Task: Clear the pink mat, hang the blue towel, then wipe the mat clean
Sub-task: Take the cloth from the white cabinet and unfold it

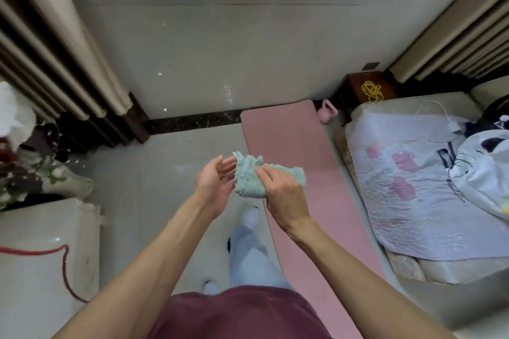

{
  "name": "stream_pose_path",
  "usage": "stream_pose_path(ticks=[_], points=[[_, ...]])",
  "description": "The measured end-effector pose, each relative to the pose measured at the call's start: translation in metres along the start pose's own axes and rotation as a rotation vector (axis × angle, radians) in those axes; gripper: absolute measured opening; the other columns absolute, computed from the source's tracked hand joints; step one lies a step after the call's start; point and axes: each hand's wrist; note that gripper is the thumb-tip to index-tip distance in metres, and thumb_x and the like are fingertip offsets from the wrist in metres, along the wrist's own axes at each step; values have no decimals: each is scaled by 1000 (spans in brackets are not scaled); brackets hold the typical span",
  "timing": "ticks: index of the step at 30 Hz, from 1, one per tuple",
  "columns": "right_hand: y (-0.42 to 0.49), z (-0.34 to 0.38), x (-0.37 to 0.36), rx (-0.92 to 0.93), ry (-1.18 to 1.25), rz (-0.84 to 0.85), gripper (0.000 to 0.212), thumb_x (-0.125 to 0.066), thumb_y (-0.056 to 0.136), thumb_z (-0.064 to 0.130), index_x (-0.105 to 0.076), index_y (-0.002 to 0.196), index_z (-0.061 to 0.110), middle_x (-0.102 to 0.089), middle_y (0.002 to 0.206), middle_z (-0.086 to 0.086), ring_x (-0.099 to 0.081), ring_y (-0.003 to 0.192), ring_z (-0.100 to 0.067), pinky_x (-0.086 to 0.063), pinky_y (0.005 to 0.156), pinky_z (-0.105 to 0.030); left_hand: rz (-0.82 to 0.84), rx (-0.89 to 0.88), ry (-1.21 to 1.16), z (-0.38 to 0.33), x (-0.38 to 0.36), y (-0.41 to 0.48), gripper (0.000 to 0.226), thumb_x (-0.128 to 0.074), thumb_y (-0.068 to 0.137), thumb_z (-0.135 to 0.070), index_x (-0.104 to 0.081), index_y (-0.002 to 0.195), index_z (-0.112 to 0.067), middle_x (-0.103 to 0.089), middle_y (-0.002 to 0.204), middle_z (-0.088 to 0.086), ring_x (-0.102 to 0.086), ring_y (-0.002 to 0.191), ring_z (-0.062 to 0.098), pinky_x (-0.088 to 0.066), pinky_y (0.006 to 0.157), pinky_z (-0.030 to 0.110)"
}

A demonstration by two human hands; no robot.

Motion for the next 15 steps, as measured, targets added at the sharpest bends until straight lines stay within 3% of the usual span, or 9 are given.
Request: stream_pose_path(ticks=[3, 9, 15], points=[[46, -22, -11, 8, 27, -27, 52, -71, 71, -4, -64, 121, 7, -69, 112, -11, -68, 99, -26, -57, 82, -37, -4, 9, 24, -28, -19, 42, 37, -38, 102, -21, -59, 122, 3, -63, 122, 19, -61, 111, 29, -52, 88, 35], [150, -68, -18, 60, 98, -114, 50, -49, 76, -4, -63, 123, 7, -68, 116, -12, -66, 106, -27, -55, 90, -39, -72, 29, 54, -98, -68, 120, 33, -44, 96, -13, -61, 119, 3, -64, 118, 19, -63, 102, 28, -52, 82, 33], [236, -119, -18, 54, 69, -175, 41, -43, 85, 3, -68, 116, 9, -70, 112, -9, -68, 104, -24, -56, 84, -34, -27, 84, 97, -154, -131, 191, 32, -42, 95, -12, -60, 118, 2, -65, 108, 14, -62, 97, 23, -50, 83, 30]])
Point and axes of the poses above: each hand's wrist, its own y-axis towards the middle knuckle, its own x-axis out of the back of the hand, z = x × y
